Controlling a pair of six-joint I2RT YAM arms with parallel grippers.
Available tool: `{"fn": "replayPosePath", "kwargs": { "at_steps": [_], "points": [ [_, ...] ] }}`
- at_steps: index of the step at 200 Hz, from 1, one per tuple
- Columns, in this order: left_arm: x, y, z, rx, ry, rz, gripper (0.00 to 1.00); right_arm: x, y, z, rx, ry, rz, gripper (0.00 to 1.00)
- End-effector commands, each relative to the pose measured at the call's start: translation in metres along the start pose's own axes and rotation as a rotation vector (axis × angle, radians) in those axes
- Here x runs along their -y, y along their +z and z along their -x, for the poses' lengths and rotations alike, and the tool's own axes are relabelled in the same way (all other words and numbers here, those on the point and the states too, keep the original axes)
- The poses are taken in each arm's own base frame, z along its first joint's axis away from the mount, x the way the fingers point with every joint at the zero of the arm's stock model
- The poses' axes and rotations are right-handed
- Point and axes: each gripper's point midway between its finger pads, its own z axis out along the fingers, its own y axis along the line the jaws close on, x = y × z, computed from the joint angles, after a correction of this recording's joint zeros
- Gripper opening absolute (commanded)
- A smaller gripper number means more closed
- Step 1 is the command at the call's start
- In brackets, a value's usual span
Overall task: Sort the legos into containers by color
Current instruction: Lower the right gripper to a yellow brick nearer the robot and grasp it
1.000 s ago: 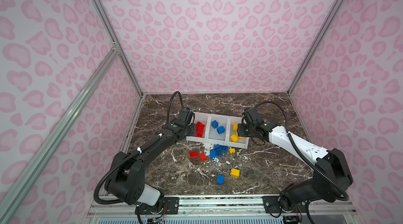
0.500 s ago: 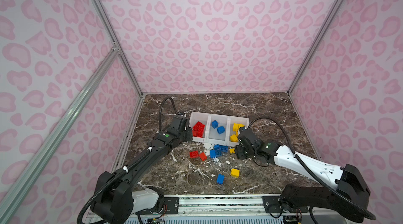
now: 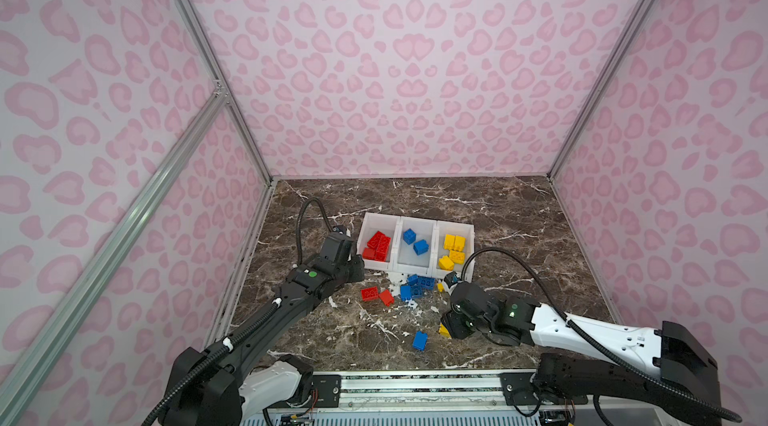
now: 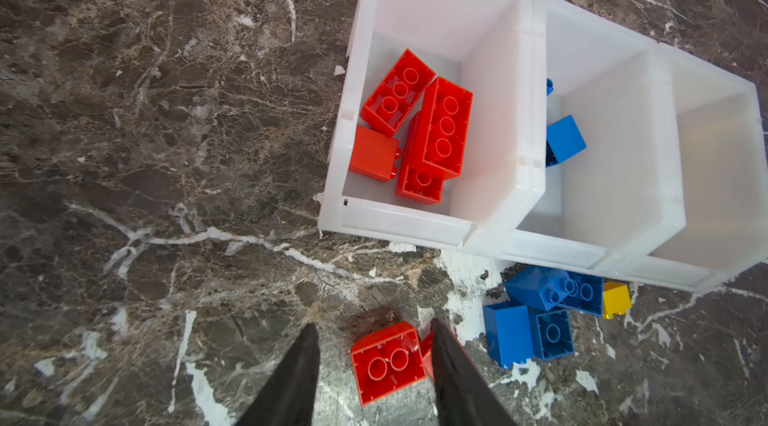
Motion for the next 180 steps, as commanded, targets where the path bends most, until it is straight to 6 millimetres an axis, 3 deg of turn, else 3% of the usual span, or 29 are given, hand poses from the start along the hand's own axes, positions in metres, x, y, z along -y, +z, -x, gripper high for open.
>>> {"fn": "replayPosePath", "kwargs": {
  "at_steps": [1,58,111,180],
  "points": [
    [0.003,-0.001,0.002,0.017,-0.015,-0.013,0.47,-0.002,0.003,-0.003,0.006,-0.023,-0.009,0.67],
    [0.002,-0.008,0.005,0.041,-0.022,-0.005,0.47,0.001,0.005,-0.028,-0.046,-0.072,-0.034,0.70],
    [0.001,-0.013,0.001,0.049,-0.030,0.000,0.47,-0.004,0.008,-0.035,-0.068,-0.091,-0.015,0.69],
    [0.004,-0.010,0.001,0.039,-0.017,-0.001,0.47,0.007,0.021,-0.022,-0.077,-0.078,-0.153,0.67]
  ]
}}
